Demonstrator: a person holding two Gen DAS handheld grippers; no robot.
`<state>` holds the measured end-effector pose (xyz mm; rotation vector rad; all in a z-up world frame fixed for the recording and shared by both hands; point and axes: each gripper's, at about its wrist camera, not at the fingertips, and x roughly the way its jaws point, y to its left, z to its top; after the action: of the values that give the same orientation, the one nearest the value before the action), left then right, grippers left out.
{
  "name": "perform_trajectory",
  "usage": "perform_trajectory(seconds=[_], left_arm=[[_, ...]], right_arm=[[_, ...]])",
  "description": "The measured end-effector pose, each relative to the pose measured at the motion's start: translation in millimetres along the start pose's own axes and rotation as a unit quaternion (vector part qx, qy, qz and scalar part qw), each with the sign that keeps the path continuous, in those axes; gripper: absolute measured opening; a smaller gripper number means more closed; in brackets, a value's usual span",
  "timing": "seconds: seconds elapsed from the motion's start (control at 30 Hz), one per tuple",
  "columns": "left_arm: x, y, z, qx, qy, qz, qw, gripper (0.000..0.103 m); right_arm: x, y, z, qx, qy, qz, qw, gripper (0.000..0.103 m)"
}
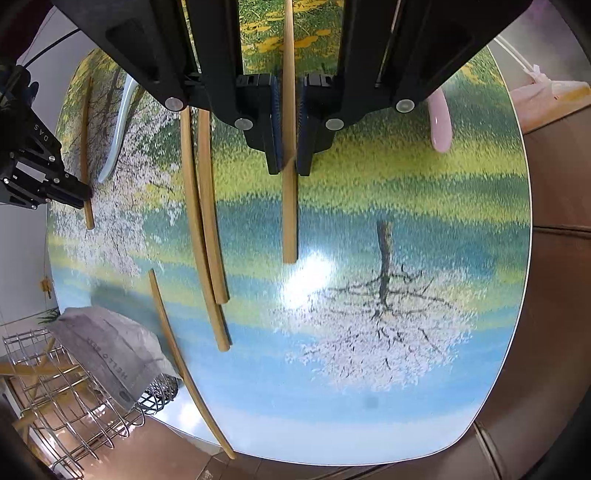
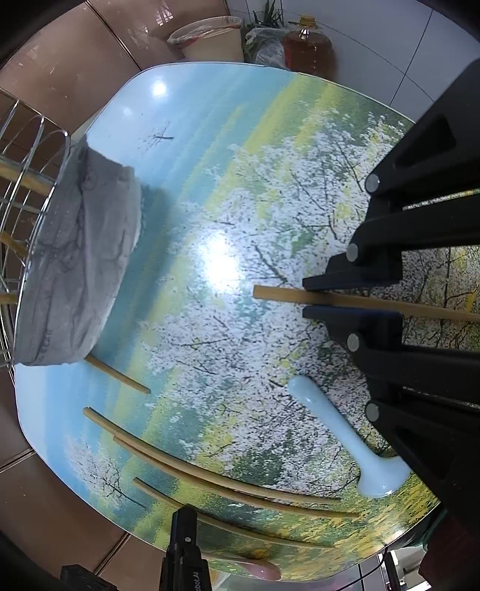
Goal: Organize utensils
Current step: 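Close the right gripper on a chopstick while the left gripper closes on another, then lift both chopsticks into the wire holder and open both grippers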
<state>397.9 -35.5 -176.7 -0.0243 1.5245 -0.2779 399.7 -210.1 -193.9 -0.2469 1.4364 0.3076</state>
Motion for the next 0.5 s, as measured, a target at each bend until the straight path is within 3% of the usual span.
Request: perform_trajectory(seconds=[0.27, 0.5], left_arm=[[4.9, -15.2, 8.0, 0.021, 0.000, 0.022, 0.9995, 0.006], [2.8, -27.8, -5.0, 0.018, -0.033, 0.028, 0.9989, 0.006]], right_arm=[[1.3, -3.4, 12.0, -0.010, 0.005, 0.002, 1.000, 0.007], [-3.5, -5.0, 3.4, -0.002, -0.027, 0.006, 1.000, 0.006]])
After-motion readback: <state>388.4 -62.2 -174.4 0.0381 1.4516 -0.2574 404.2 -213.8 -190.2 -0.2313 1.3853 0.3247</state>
